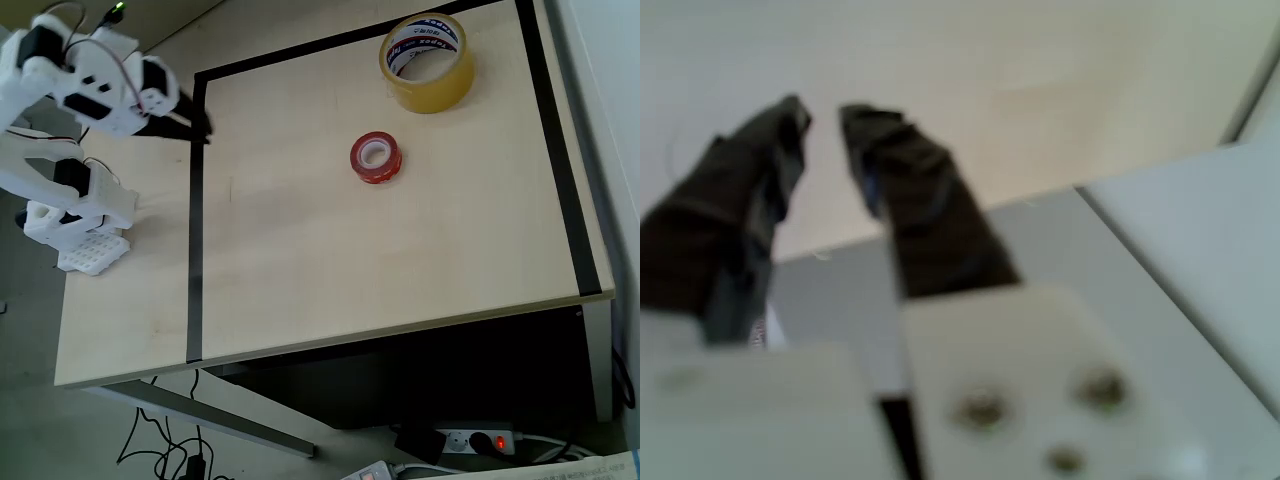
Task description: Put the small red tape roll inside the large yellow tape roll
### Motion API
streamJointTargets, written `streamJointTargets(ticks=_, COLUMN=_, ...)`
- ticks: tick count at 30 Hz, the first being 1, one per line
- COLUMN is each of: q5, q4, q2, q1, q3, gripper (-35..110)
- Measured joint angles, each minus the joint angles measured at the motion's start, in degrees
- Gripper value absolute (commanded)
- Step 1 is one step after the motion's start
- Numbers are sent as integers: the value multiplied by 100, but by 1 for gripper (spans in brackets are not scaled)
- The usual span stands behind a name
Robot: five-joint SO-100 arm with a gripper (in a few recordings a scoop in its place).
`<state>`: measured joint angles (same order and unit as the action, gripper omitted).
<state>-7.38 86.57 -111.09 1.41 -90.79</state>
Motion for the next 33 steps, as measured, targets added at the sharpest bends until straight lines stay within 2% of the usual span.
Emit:
streamJointTargets(ticks=5, q5=-79, q4=18, q2=1441, q1=-26, q3=1195, gripper=28)
streamJointTargets(ticks=13, q5=-79, q4=-88, q2=2540, q1=-9, q3=1740, gripper=38)
streamJointTargets(ticks=23, q5=-79, q4=-545, q2=3313, q1=-9, q3=1740, gripper=38)
streamJointTargets(ticks=27, q5=-79, q4=-773, q2=3735, q1=-123, q3=1740, gripper=33)
streamJointTargets(ticks=33, q5=-70, q4=-765, q2=4755, q1=-79, q3=2197, gripper=32)
